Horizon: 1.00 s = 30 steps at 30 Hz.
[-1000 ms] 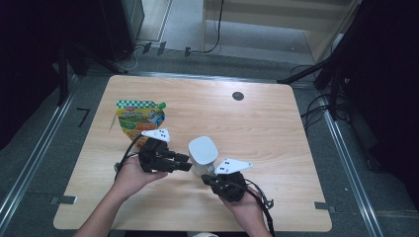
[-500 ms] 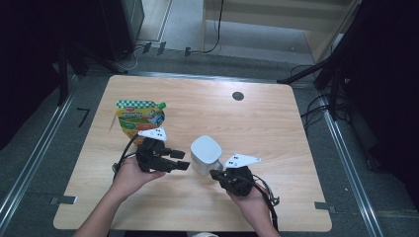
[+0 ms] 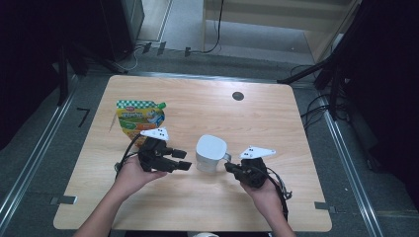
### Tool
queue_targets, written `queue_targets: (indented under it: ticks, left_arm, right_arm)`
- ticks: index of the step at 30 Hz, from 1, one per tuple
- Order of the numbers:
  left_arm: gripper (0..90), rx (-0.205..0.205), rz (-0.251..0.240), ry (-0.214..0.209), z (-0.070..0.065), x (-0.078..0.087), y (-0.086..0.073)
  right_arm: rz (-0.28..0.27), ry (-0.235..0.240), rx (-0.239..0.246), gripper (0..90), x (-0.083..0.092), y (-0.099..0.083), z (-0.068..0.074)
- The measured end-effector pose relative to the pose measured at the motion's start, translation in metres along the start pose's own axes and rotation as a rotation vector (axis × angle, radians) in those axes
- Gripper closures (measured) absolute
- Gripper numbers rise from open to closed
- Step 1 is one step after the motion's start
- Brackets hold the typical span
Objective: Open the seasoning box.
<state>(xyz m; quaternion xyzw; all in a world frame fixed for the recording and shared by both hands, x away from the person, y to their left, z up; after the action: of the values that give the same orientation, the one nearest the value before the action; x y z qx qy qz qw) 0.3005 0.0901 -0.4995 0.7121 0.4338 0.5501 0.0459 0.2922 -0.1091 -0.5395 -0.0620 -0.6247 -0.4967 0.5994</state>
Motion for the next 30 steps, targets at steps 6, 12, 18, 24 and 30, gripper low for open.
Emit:
queue_targets:
  ticks: [6,12,18,24,30]
  left_arm:
    - [40.7,-0.022,0.004,0.011,0.004,-0.006,0.005]
    - [33.2,-0.026,-0.027,0.044,0.014,-0.008,0.014]
    - [31.7,-0.031,-0.028,0.07,0.02,-0.013,0.024]
    - [23.6,-0.056,-0.037,0.113,0.026,-0.017,0.03]
    - [21.1,-0.119,-0.019,0.105,0.024,-0.026,0.033]
  right_arm:
    - [0.009,-0.014,-0.005,90.0,-0.001,0.002,-0.016]
    - [0.012,-0.022,-0.011,90.0,-0.003,0.008,-0.027]
    - [0.022,-0.042,0.012,90.0,-0.004,0.014,-0.031]
    - [0.03,-0.035,-0.005,90.0,-0.008,0.015,-0.035]
    - [0.021,0.0,-0.019,90.0,0.0,0.018,-0.035]
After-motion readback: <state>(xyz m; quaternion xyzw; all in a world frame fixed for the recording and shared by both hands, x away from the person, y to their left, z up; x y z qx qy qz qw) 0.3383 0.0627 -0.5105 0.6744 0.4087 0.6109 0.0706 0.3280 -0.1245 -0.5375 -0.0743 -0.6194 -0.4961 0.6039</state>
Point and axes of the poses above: each handheld gripper's, and its own axes: x roughly backward along the jaws, y roughly out of its top, z roughly to its left, the point moved 8 cm from there along -x, roughly forward along the jaws, and after that the axes turned 15 degrees about z, right-handed, at the moved point
